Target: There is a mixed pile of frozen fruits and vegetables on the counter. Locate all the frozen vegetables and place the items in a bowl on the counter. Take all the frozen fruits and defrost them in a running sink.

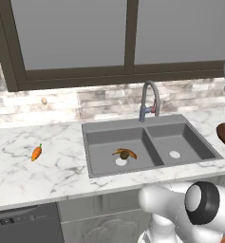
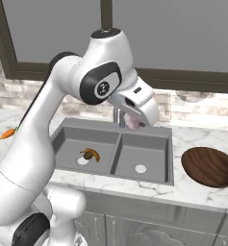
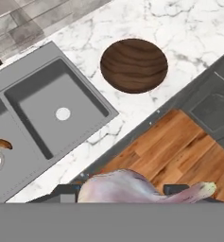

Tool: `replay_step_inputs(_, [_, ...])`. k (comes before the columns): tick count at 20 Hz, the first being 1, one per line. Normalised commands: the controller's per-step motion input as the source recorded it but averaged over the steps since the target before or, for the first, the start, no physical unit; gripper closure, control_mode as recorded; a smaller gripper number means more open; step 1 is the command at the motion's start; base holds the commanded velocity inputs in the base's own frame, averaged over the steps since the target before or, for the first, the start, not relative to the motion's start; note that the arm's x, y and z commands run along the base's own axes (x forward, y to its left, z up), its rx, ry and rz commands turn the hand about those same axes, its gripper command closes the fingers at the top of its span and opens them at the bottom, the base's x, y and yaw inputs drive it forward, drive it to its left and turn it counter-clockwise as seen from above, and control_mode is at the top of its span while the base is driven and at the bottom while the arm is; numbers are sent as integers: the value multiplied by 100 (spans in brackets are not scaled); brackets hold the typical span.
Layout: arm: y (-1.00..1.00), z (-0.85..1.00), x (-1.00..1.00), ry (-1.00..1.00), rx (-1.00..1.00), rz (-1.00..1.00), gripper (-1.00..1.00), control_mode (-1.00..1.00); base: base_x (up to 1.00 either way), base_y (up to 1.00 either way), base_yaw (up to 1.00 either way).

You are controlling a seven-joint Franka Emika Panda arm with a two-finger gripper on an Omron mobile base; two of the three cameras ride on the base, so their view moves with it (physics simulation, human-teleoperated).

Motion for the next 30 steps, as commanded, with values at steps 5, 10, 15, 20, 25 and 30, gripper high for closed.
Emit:
replay_step_inputs(5, [-36, -11, 0, -10, 0, 3, 100, -100, 0, 0, 0])
replay_step_inputs(10, [-34, -10, 5, -7, -2, 1, 100, -100, 0, 0, 0])
replay_step_inputs(15, [-37, 0, 5, -1, -3, 0, 100, -100, 0, 0, 0])
replay_step_inputs(20, [-36, 0, 16, 0, -1, 0, 100, -100, 0, 0, 0])
replay_step_inputs(25, [-28, -5, 21, 0, 0, 1, 100, -100, 0, 0, 0])
replay_step_inputs(30, [-17, -25, 13, 0, 0, 1, 100, -100, 0, 0, 0])
